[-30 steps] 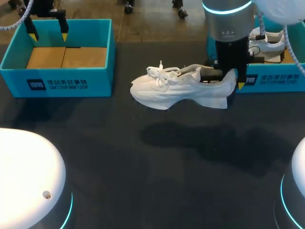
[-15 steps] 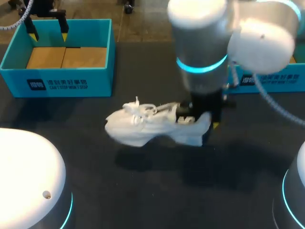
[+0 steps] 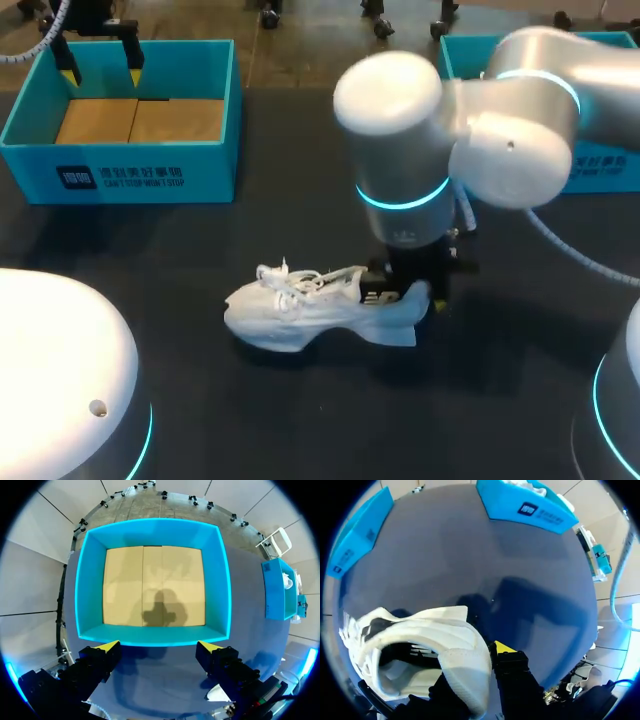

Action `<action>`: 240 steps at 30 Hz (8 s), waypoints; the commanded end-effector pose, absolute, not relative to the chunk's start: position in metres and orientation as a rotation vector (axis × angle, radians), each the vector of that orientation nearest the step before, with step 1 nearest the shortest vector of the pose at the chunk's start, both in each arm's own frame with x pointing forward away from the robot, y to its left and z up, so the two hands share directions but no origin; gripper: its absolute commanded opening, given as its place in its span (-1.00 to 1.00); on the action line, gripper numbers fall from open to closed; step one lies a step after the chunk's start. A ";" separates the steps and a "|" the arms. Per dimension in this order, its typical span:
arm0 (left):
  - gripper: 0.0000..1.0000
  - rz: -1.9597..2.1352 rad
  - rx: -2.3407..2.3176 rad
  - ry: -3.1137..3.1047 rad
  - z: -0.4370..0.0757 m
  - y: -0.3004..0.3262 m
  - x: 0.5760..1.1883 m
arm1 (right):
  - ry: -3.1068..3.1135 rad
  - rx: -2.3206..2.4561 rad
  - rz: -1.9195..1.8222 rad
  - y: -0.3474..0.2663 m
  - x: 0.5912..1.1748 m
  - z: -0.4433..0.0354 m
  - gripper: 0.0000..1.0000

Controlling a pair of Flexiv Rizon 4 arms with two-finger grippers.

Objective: Take the shoe out of the shoebox, open the shoe tongue, remove and reinsert the insole, then place the shoe into the shoebox

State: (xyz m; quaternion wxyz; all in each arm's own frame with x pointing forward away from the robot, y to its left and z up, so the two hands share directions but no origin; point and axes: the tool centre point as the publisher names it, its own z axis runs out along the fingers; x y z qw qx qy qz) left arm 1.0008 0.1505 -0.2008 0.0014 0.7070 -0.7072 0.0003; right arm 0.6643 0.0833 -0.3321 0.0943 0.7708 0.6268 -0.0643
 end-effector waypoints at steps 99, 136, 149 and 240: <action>1.00 0.000 2.220 -2.221 -0.200 0.150 1.001 | 2.803 0.670 1.477 0.038 0.674 -0.306 1.00; 1.00 0.000 2.220 -2.221 -0.200 0.150 1.001 | 2.484 0.259 1.874 -0.006 0.682 -0.381 1.00; 1.00 0.000 2.220 -2.221 -0.200 0.150 1.001 | 2.477 0.199 1.879 0.032 0.682 -0.384 1.00; 1.00 0.000 2.220 -2.221 -0.200 0.150 1.001 | 2.484 0.083 1.932 0.159 0.687 -0.416 1.00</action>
